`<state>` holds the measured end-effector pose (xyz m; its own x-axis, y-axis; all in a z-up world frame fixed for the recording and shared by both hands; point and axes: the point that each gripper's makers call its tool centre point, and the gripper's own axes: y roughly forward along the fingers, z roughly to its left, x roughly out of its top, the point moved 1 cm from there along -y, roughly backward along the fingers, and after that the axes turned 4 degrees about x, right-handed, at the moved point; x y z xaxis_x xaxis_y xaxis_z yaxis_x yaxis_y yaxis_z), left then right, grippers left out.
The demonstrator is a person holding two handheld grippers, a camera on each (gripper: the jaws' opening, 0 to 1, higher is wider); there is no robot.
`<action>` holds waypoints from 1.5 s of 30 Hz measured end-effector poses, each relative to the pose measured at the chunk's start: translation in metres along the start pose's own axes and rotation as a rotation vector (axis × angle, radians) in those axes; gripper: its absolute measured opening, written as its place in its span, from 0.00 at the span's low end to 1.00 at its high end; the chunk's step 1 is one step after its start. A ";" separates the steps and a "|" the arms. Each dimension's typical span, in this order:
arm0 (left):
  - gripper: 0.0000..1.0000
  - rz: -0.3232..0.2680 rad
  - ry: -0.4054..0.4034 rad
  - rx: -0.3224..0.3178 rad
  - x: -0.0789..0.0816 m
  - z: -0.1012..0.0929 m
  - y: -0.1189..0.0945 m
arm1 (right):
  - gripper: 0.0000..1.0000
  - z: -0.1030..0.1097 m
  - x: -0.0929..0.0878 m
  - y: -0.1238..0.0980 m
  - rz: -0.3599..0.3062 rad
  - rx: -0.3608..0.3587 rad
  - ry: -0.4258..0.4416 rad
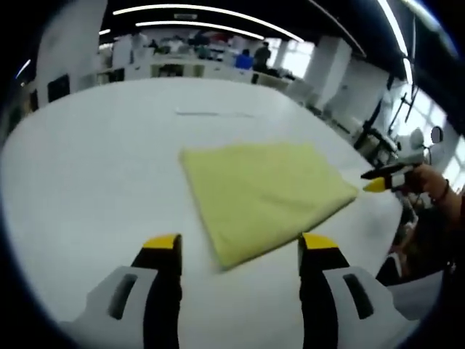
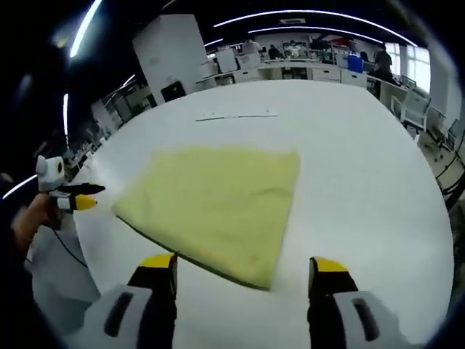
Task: Fold the garment on the visible template until the final outline fits inside the template.
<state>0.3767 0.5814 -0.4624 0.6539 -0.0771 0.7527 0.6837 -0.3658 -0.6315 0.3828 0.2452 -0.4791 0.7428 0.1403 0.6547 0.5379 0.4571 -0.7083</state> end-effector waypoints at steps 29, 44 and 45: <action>0.99 -0.089 0.048 0.081 0.004 -0.018 -0.057 | 1.00 0.066 -0.004 -0.049 -0.046 0.109 -0.212; 0.99 -0.069 0.038 0.101 -0.008 -0.017 -0.068 | 1.00 0.063 -0.004 -0.056 -0.115 0.086 -0.165; 0.99 -0.071 0.034 0.100 -0.008 -0.017 -0.069 | 1.00 0.063 -0.004 -0.056 -0.113 0.085 -0.165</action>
<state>0.3194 0.5913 -0.4216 0.5923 -0.0867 0.8010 0.7579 -0.2773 -0.5905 0.3249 0.2739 -0.4251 0.6005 0.2228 0.7680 0.5732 0.5496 -0.6077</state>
